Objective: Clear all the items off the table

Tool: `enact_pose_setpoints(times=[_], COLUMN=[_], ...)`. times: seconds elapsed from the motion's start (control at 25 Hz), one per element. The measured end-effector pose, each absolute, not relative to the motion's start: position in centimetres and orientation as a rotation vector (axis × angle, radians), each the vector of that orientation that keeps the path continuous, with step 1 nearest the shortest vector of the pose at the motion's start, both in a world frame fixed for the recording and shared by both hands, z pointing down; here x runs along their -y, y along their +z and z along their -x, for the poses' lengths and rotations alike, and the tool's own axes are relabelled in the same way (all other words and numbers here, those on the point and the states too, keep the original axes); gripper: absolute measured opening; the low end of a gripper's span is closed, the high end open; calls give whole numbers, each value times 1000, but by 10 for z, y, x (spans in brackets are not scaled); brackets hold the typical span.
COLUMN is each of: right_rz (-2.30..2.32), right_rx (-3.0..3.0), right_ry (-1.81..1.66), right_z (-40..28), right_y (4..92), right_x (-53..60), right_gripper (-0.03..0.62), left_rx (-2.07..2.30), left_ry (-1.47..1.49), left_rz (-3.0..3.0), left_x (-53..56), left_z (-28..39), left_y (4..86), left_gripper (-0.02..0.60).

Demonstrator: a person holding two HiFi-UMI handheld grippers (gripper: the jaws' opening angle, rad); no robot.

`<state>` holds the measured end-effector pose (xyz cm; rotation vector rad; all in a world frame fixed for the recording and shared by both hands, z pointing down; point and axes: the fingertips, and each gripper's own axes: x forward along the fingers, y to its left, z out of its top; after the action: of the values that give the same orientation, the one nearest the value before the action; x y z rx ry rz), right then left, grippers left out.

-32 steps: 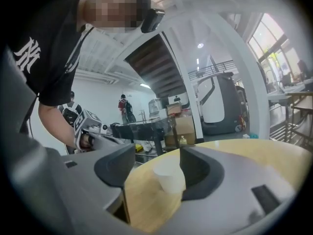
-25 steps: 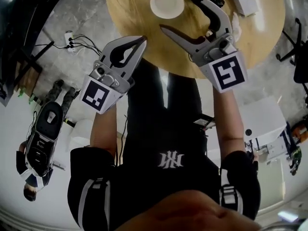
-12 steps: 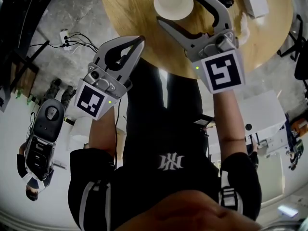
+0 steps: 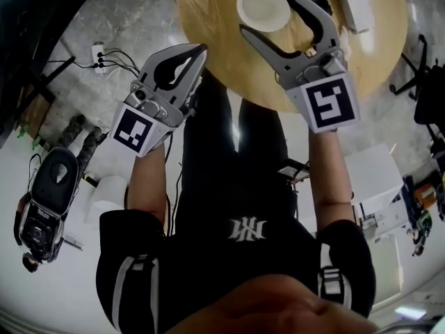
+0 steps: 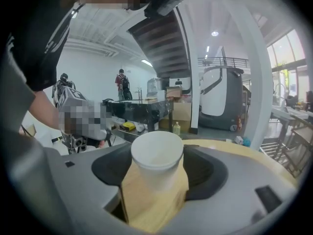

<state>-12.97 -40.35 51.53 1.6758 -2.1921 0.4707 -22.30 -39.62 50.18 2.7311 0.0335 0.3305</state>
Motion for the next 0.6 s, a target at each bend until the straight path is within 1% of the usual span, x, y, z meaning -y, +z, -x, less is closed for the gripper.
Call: enact_pose_setpoints(times=[0.12,0.28,0.6], right_rz=[-1687,-1660,-1557], right_rx=[2223,2265,2380], right_ry=[469,380,209], right_z=[139,155,213], right_y=[477,421,355], right_x=[415,445,552], right_gripper=[334,334,334], left_rx=[9,98,272], left_ry=[317,250,208], left_rz=[-2747,-2798,-2870], left_x=[413,452,548], left_z=[235,249,307], left_y=[481,439,399], left_gripper=[12,12,12])
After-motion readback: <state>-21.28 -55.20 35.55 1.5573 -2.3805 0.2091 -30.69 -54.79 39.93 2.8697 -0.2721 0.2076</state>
